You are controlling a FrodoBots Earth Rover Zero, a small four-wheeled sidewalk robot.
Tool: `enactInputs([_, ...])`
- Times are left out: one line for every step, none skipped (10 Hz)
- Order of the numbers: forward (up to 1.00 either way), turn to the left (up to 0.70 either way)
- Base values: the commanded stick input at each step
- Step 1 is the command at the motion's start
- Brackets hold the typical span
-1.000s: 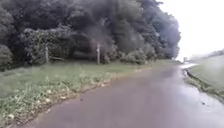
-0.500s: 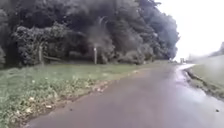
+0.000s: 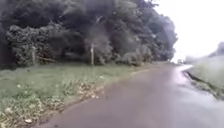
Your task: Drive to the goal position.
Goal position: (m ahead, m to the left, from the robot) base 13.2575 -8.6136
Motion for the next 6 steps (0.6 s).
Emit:
enactInputs([0.03, -0.38])
enactInputs([0.01, -0.61])
enactInputs([0.00, -0.70])
enactInputs([0.00, -0.70])
enactInputs([0.00, -0.70])
enactInputs([0.00, -0.70])
